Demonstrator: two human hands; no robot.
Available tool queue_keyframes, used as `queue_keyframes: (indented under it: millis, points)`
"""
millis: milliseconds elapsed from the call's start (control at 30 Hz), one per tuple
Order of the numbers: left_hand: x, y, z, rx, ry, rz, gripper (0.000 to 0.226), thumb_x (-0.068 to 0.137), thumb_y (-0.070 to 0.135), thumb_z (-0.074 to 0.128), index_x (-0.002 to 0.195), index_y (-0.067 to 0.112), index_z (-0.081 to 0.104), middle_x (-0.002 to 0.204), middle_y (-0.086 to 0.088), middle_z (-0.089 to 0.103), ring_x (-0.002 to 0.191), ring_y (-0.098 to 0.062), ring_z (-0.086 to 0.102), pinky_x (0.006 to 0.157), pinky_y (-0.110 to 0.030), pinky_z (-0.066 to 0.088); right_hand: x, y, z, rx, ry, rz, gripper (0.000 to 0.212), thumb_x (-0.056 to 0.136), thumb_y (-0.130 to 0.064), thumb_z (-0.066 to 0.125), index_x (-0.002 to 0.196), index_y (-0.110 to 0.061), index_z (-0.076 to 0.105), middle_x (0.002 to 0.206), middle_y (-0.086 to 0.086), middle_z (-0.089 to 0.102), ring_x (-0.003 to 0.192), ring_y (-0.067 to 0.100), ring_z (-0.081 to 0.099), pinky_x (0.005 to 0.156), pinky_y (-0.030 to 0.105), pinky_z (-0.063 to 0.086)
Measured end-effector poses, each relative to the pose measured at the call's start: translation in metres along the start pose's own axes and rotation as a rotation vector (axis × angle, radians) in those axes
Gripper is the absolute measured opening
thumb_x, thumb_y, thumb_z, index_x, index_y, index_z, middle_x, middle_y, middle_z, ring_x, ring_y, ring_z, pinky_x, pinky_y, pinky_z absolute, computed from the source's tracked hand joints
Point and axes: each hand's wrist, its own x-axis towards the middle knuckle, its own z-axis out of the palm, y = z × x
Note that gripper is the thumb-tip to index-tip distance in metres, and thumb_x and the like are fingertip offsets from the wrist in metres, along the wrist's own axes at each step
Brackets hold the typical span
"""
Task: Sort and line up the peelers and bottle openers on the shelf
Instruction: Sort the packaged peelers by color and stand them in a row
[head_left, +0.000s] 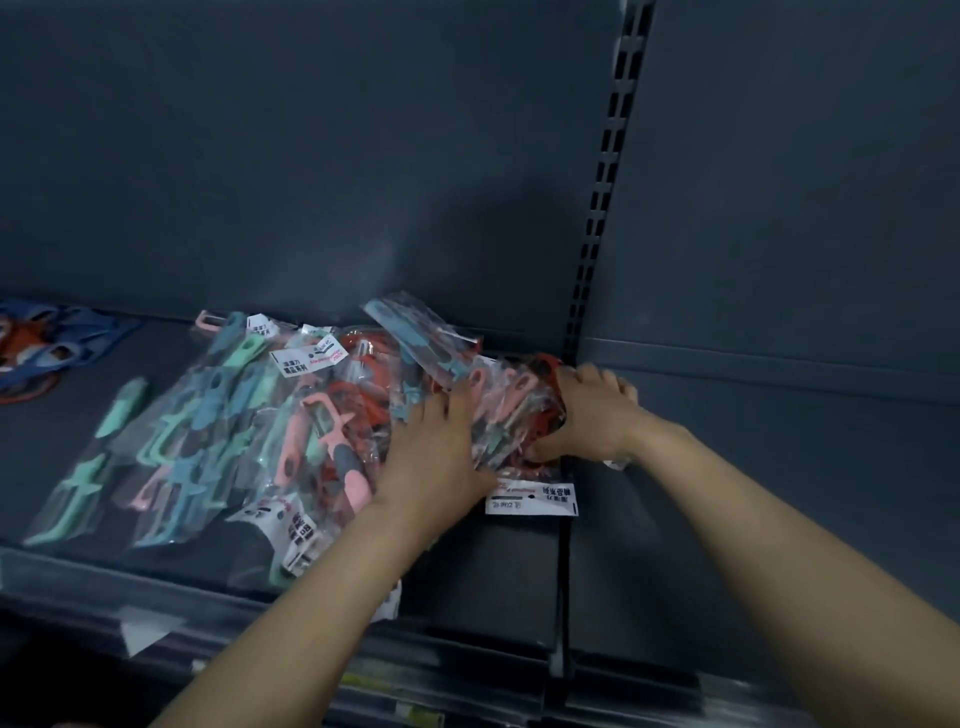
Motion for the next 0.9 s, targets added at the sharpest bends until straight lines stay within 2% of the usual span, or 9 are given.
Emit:
queue_keyframes:
  millis: [100,200,300,433,500,600,700,800,900]
  points:
    - [-0.005,0.001,-0.005,-0.141,0.059,-0.066,0.092,0.077,0.019,0.065,0.149,0.016,0.007,0.129,-0.018,0.043,0.115,-0.032,0.043,0.091,-0.035,0.041,0.007,-0.006,0.0,-0.006,-0.025,0.0,0.108,0.056,-0.068,0.071,0.142,-0.02,0.027,0.137,0.006,0.025,0.125,0.029,0.025,0.103,0.039,0.027]
    - [-0.009,-0.001,-0.006,-0.101,0.124,-0.095,0.079,0.08,0.012,0.059,0.147,0.011,0.018,0.131,-0.021,0.04,0.114,-0.035,0.042,0.09,-0.037,0.041,0.012,-0.011,0.002,0.032,-0.02,0.041,0.116,0.059,-0.069,0.072,0.144,-0.01,0.021,0.144,0.012,0.025,0.13,0.031,0.027,0.108,0.04,0.029]
    - [-0.008,-0.004,-0.005,-0.014,0.13,-0.12,0.063,0.082,0.016,0.057,0.139,0.008,0.03,0.135,-0.019,0.037,0.116,-0.033,0.041,0.094,-0.038,0.038,0.015,-0.014,-0.001,0.021,-0.027,0.076,0.11,0.061,-0.059,0.077,0.143,-0.011,0.021,0.141,0.015,0.033,0.129,0.033,0.032,0.105,0.04,0.03]
    - [-0.004,-0.004,-0.004,-0.01,0.137,-0.106,0.046,0.088,0.038,0.055,0.123,0.01,0.045,0.114,-0.011,0.05,0.107,-0.031,0.046,0.085,-0.037,0.039,0.016,-0.016,-0.005,0.149,-0.083,0.186,0.105,0.061,-0.043,0.084,0.141,-0.007,0.026,0.137,0.017,0.038,0.121,0.032,0.043,0.1,0.036,0.041]
    - [-0.003,-0.006,-0.005,-0.084,0.156,-0.114,0.041,0.092,0.044,0.049,0.112,0.009,0.052,0.107,-0.011,0.054,0.104,-0.031,0.047,0.085,-0.039,0.04,0.015,-0.019,-0.004,0.247,-0.084,0.203,0.077,0.065,-0.03,0.084,0.125,-0.003,0.045,0.124,0.014,0.052,0.1,0.023,0.053,0.08,0.027,0.047]
    - [-0.004,-0.023,-0.007,0.005,0.247,-0.17,0.023,0.095,0.019,0.047,0.11,0.004,0.056,0.112,-0.016,0.054,0.104,-0.033,0.046,0.086,-0.038,0.037,0.014,-0.024,-0.004,0.259,-0.056,0.204,0.035,0.067,-0.017,0.079,0.093,-0.005,0.058,0.095,0.009,0.062,0.076,0.019,0.057,0.062,0.024,0.045]
    - [-0.004,-0.049,-0.012,0.251,0.155,-0.306,0.032,0.093,0.012,0.042,0.122,0.001,0.048,0.124,-0.019,0.047,0.113,-0.033,0.042,0.093,-0.037,0.034,0.012,-0.031,-0.006,0.276,-0.041,0.251,0.035,0.069,-0.009,0.071,0.099,-0.004,0.054,0.09,0.009,0.059,0.072,0.018,0.056,0.056,0.024,0.044]
    - [-0.001,-0.064,-0.019,0.316,0.055,-0.385,0.052,0.096,0.039,0.038,0.128,-0.003,0.041,0.128,-0.022,0.045,0.117,-0.036,0.041,0.096,-0.039,0.035,0.009,-0.037,-0.006,0.256,-0.008,0.308,0.053,0.073,-0.008,0.064,0.121,0.0,0.043,0.096,0.009,0.055,0.081,0.021,0.055,0.055,0.025,0.041]
    - [0.002,-0.072,-0.022,0.407,-0.016,-0.397,0.071,0.094,0.057,0.032,0.132,-0.003,0.039,0.129,-0.021,0.049,0.117,-0.034,0.043,0.094,-0.037,0.037,0.007,-0.041,-0.007,0.339,0.02,0.346,0.06,0.073,-0.002,0.06,0.129,0.001,0.039,0.093,0.011,0.058,0.074,0.02,0.056,0.047,0.023,0.04]
